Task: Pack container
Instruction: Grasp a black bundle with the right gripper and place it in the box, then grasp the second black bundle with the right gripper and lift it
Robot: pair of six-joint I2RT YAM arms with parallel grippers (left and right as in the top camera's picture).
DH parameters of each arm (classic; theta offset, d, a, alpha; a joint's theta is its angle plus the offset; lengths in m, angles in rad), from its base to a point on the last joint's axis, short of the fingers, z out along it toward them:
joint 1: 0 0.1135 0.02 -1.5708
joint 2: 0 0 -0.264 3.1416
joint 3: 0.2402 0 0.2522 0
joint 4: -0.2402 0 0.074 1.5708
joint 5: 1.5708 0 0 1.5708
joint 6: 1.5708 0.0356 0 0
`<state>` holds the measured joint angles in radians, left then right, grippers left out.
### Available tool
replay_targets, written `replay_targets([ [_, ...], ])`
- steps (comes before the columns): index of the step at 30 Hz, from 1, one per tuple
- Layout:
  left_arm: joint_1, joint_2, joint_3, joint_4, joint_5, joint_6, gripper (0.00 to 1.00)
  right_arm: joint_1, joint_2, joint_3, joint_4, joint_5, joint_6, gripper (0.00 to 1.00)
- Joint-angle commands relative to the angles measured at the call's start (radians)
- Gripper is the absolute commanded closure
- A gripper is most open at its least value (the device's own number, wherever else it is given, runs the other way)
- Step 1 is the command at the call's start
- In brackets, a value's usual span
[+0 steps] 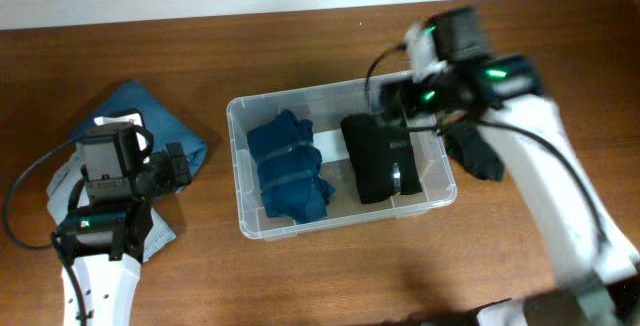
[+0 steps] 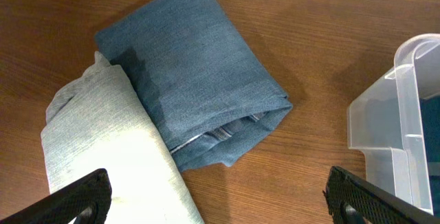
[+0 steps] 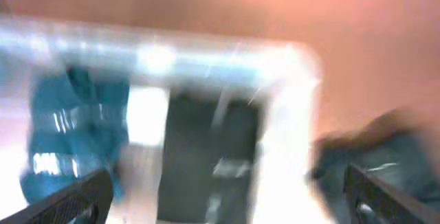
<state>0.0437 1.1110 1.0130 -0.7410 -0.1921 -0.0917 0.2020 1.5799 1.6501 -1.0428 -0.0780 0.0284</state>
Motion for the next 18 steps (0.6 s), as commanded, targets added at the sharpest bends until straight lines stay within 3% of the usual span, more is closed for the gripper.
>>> replay_targets([
  [1,0.005,0.002,0.018,0.003,-0.007,-0.009,0.01,-0.141,-0.113,0.061,0.013,0.142,0.077,0.02],
  [4,0.005,0.002,0.018,0.003,-0.007,-0.009,0.01,-0.289,-0.093,0.046,-0.01,0.098,0.112,0.02],
  [10,0.005,0.002,0.018,0.003,-0.007,-0.009,0.01,-0.583,0.055,-0.119,0.011,-0.169,0.111,0.02],
  [18,0.005,0.002,0.018,0.003,-0.007,-0.01,0.01,-0.693,0.275,-0.351,0.198,-0.357,0.054,0.01],
])
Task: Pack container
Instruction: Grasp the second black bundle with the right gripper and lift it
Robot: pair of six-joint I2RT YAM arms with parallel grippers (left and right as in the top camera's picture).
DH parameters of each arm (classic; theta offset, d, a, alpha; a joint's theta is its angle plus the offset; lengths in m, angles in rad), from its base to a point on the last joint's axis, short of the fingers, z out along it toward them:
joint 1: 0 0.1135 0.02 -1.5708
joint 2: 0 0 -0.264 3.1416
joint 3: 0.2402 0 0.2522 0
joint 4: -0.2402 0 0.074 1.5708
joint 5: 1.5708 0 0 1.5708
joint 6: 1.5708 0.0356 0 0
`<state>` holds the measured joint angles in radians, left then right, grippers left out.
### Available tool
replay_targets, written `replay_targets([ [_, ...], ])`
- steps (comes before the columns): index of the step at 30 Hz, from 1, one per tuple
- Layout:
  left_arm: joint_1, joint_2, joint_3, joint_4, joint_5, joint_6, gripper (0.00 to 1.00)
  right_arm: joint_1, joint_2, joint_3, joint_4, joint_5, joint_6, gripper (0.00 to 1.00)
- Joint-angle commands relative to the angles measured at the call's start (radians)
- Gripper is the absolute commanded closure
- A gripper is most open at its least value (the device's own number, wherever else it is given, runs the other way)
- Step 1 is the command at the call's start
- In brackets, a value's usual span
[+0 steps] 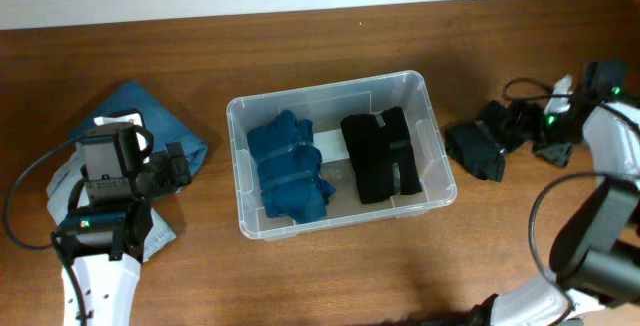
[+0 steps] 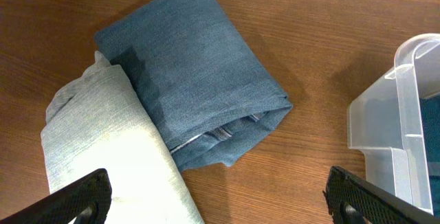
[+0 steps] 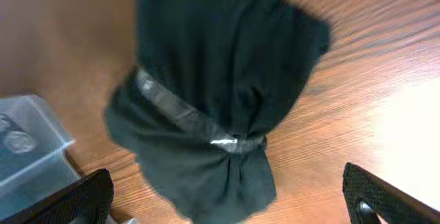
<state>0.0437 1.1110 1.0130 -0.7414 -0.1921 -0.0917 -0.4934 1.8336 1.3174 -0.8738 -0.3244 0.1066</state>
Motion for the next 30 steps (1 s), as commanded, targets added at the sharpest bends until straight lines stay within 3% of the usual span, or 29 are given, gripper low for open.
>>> replay_targets([
  [1,0.005,0.002,0.018,0.003,-0.007,-0.01,0.01,0.005,0.05,-0.029,0.056,-0.113,-0.024,0.01],
  [4,0.005,0.002,0.018,0.003,-0.007,-0.01,0.01,0.013,0.096,-0.035,0.083,-0.115,-0.024,0.06],
  [6,0.005,0.002,0.018,0.003,-0.007,-0.01,0.01,0.027,0.126,-0.035,0.092,-0.117,-0.024,0.28],
  [7,0.005,0.002,0.017,0.003,-0.007,-0.01,0.01,0.036,0.136,-0.035,0.094,-0.116,-0.024,0.46],
  [9,0.005,0.002,0.018,0.003,-0.007,-0.01,0.01,0.042,0.137,-0.035,0.095,-0.116,-0.024,0.61],
  [12,0.005,0.002,0.018,0.003,-0.007,-0.01,0.01,0.043,0.121,-0.034,0.089,-0.117,-0.024,0.96],
  [16,0.005,0.002,0.018,0.003,-0.007,-0.009,0.0,0.043,0.031,-0.015,0.061,-0.117,-0.025,0.96],
  [24,0.005,0.002,0.018,0.003,-0.007,-0.009,0.01,0.061,-0.35,0.145,-0.022,-0.11,-0.065,0.96],
  [30,0.005,0.002,0.018,0.006,-0.006,-0.01,0.0,0.205,-0.545,0.182,-0.081,-0.11,-0.096,0.96],
])
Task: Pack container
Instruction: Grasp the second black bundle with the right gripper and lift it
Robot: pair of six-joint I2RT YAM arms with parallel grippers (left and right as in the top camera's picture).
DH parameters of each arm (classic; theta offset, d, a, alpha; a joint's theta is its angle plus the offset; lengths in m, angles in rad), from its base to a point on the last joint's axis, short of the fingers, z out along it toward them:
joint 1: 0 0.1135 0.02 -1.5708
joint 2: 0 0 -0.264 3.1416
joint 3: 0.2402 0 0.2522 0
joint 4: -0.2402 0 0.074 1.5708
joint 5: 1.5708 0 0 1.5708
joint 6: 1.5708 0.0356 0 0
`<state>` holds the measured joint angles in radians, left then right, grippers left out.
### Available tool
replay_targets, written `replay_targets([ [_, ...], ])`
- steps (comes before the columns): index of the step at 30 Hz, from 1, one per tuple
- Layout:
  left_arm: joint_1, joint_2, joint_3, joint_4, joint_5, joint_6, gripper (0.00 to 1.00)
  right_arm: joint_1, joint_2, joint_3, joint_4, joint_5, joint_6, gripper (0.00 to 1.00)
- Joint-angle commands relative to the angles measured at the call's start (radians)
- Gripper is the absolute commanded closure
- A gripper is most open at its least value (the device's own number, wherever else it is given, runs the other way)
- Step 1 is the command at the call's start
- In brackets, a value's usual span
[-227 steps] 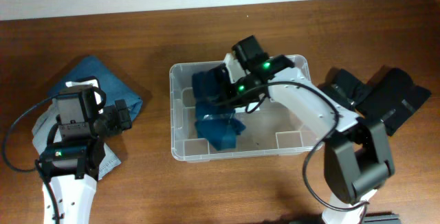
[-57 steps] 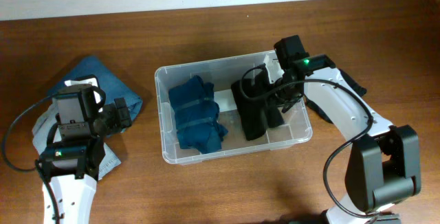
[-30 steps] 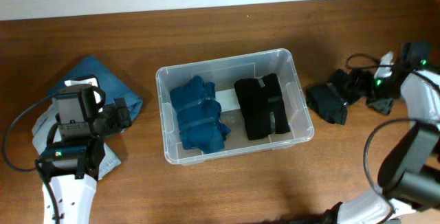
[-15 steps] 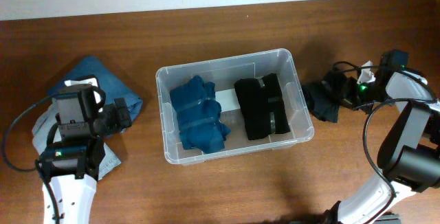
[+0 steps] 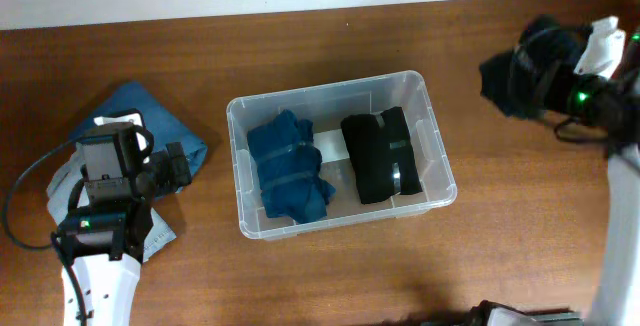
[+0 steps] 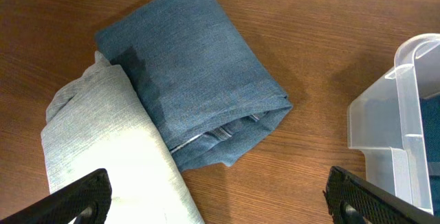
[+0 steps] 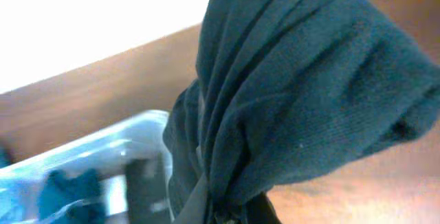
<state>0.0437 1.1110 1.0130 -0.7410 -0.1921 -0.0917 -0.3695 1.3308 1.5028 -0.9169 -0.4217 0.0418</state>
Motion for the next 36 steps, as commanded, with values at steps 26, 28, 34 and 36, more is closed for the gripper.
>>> replay_targets([
  [26,-0.015,0.002,0.018,0.106,0.156,-0.01,0.88,0.702,0.293,-0.059,-0.071,0.147,-0.091,0.01],
  [28,-0.047,0.003,0.018,0.152,0.16,-0.009,0.97,0.702,0.241,-0.003,-0.102,0.224,-0.091,0.01],
  [34,-0.198,0.105,0.018,0.244,0.159,-0.009,1.0,0.65,0.062,0.119,-0.122,0.332,-0.085,0.01],
  [36,-0.23,0.169,0.018,0.272,0.16,-0.009,0.99,0.61,0.029,0.119,-0.13,0.329,-0.075,0.01],
])
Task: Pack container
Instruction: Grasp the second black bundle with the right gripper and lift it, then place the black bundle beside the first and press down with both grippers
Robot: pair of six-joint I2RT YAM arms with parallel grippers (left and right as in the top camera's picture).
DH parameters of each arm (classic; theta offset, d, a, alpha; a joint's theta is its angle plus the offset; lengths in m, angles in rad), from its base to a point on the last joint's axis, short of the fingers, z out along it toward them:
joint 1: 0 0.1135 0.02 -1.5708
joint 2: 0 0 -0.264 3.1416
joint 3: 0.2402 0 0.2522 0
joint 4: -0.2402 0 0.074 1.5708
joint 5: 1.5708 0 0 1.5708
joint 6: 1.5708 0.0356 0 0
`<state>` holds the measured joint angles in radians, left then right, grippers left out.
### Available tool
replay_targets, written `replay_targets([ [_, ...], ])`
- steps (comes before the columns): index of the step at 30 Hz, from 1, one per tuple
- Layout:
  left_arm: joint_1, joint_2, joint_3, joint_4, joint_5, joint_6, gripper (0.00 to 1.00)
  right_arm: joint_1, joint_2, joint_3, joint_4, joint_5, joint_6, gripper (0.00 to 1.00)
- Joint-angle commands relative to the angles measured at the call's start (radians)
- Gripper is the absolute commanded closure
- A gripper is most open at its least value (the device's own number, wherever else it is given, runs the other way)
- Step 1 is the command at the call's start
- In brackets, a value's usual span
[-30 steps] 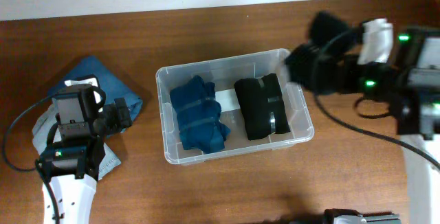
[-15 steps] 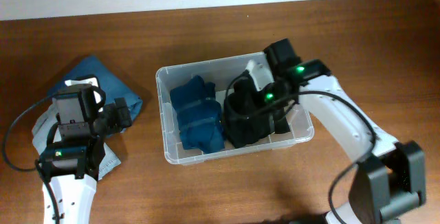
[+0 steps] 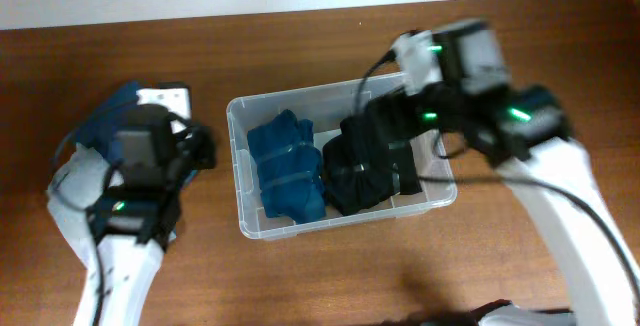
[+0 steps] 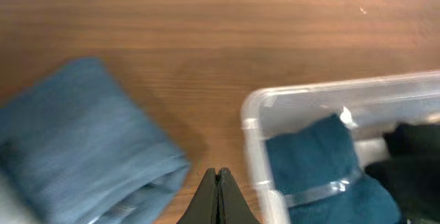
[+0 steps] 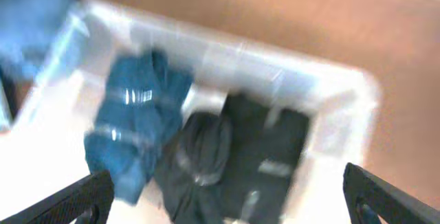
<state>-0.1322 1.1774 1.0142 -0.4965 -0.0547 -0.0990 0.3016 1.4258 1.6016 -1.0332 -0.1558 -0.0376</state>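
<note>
The clear plastic container (image 3: 233, 116) stands mid-table. In it lie a blue bundle (image 3: 285, 166) on the left, a dark bundle (image 3: 348, 174) in the middle and a black bundle (image 3: 398, 156) on the right. My right gripper (image 5: 227, 203) hangs open above the box with nothing between its fingers; below it are the blue bundle (image 5: 134, 128) and the dark bundle (image 5: 203, 148). My left gripper (image 4: 216, 179) is shut on nothing, just left of the container's corner (image 4: 251, 107). Folded blue denim (image 4: 75, 141) lies to its left.
A pale grey folded cloth (image 3: 68, 181) lies under the left arm next to the blue denim (image 3: 110, 111). The table's far edge meets a white wall. The right arm (image 3: 470, 56) reaches over the container's far right side.
The right gripper held the dark bundle in the air at far right; now it is open above the container, with the bundle inside. The left gripper has shut and moved toward the container.
The right gripper was first open over the container, which held the blue and black bundles. Then it was at the dark bundle on the table to the right, then held it aloft. Now that bundle lies in the container. The left arm only moved last.
</note>
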Motion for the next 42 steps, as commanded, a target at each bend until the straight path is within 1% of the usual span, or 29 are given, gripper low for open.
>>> replay_targets([
  [1,-0.069,0.14,0.016,0.047,0.023,-0.002,1.0,-0.085,-0.077,0.02,-0.028,0.06,0.008,0.01],
  [4,-0.097,0.237,0.016,0.114,0.05,-0.002,1.0,-0.132,-0.081,0.02,-0.072,0.059,0.008,0.01],
  [5,-0.111,0.294,0.016,0.174,0.094,-0.002,0.99,-0.153,-0.072,0.02,-0.105,0.06,0.008,0.01],
  [6,-0.116,0.322,0.016,0.205,0.107,-0.002,0.99,-0.16,-0.068,0.02,-0.116,0.06,0.008,0.01],
  [13,-0.13,0.452,0.016,0.336,0.112,-0.002,0.99,-0.171,-0.031,0.019,-0.139,0.06,0.008,0.02],
  [16,-0.13,0.485,0.016,0.373,0.107,-0.001,1.0,-0.171,-0.024,0.018,-0.142,0.06,0.008,0.01],
  [19,-0.129,0.509,0.016,0.43,0.067,-0.001,1.0,-0.171,-0.02,0.018,-0.142,0.06,0.008,0.01],
  [23,-0.129,0.512,0.018,0.504,0.066,0.025,0.99,-0.171,-0.02,0.018,-0.147,0.06,0.008,0.01],
  [27,-0.129,0.512,0.024,0.515,0.066,0.025,0.99,-0.171,-0.02,0.018,-0.154,0.06,0.008,0.01],
  [29,-0.129,0.512,0.025,0.519,0.066,0.025,0.98,-0.171,-0.02,0.018,-0.158,0.06,0.008,0.01],
  [30,-0.127,0.512,0.025,0.52,0.066,0.025,0.96,-0.171,-0.02,0.018,-0.159,0.06,0.008,0.01],
  [31,-0.127,0.511,0.026,0.519,0.066,0.025,0.92,-0.171,-0.02,0.018,-0.16,0.06,0.007,0.01],
  [32,-0.127,0.505,0.03,0.503,0.067,0.025,0.79,-0.171,-0.02,0.018,-0.163,0.06,0.005,0.01],
  [34,-0.129,0.484,0.039,0.465,0.066,0.026,0.45,-0.171,-0.02,0.018,-0.166,0.06,-0.011,0.02],
  [35,-0.128,0.461,0.044,0.433,0.066,0.038,0.31,-0.171,-0.02,0.018,-0.167,0.065,-0.012,0.02],
  [36,-0.128,0.438,0.05,0.402,0.066,0.049,0.19,-0.173,-0.02,0.018,-0.167,0.076,-0.012,0.01],
  [37,-0.127,0.402,0.057,0.355,0.055,0.05,0.13,-0.175,-0.02,0.018,-0.167,0.092,-0.012,0.01],
  [38,-0.122,0.365,0.065,0.306,0.045,0.05,0.02,-0.182,-0.021,0.018,-0.167,0.102,-0.011,0.02],
  [42,-0.057,0.185,0.079,0.099,-0.003,0.031,0.01,-0.224,-0.021,0.018,-0.168,0.1,-0.01,0.02],
])
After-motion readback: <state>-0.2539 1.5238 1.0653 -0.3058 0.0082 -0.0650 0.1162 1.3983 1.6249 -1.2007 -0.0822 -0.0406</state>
